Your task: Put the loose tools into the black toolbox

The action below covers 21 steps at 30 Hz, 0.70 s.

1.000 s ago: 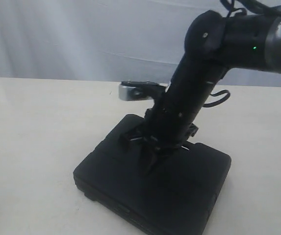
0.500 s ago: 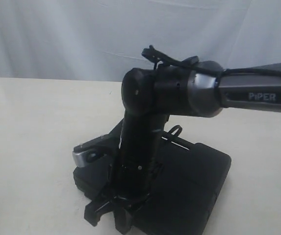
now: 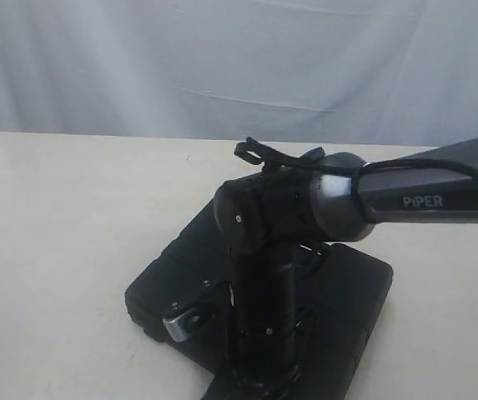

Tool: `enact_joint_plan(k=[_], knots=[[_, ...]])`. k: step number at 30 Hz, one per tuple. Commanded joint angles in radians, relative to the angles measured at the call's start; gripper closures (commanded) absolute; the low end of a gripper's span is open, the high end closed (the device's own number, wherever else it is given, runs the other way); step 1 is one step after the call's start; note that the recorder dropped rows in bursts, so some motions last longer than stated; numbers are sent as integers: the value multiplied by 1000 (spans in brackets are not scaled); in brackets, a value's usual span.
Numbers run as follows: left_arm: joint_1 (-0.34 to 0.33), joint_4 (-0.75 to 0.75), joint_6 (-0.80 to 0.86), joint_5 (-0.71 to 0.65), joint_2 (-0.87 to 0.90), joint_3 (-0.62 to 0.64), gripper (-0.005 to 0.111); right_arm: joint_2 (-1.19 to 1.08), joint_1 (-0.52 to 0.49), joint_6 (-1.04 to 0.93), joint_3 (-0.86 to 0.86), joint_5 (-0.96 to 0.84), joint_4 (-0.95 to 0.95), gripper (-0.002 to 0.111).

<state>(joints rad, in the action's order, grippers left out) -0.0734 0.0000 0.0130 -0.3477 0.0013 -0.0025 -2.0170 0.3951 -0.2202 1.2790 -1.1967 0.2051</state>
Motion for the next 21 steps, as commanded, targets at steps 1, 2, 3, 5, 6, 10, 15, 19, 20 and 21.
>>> enact_joint_plan(k=[1, 2, 3, 5, 6, 10, 15, 19, 20, 21], knots=[[5, 0, -6, 5, -1, 3, 107, 4, 3, 52, -29, 22, -92, 108], [5, 0, -6, 5, -1, 3, 107, 6, 3, 75, -31, 24, -115, 108], [5, 0, -6, 5, -1, 3, 107, 12, 3, 98, -36, 31, -153, 108], [5, 0, -6, 5, -1, 3, 107, 22, -2, 145, -40, 40, -205, 108], [5, 0, -6, 5, -1, 3, 107, 24, -11, 167, -40, 40, -231, 108], [5, 0, -6, 5, -1, 3, 107, 46, -76, 169, -40, 45, -233, 108], [5, 0, -6, 5, -1, 3, 107, 107, -162, 121, -40, 37, -159, 108], [5, 0, -6, 5, -1, 3, 107, 173, -168, 113, -40, 7, -150, 108], [5, 0, -6, 5, -1, 3, 107, 192, -168, 111, -40, -11, -150, 108], [5, 0, -6, 5, -1, 3, 107, 213, -168, 111, -40, -24, -150, 108]])
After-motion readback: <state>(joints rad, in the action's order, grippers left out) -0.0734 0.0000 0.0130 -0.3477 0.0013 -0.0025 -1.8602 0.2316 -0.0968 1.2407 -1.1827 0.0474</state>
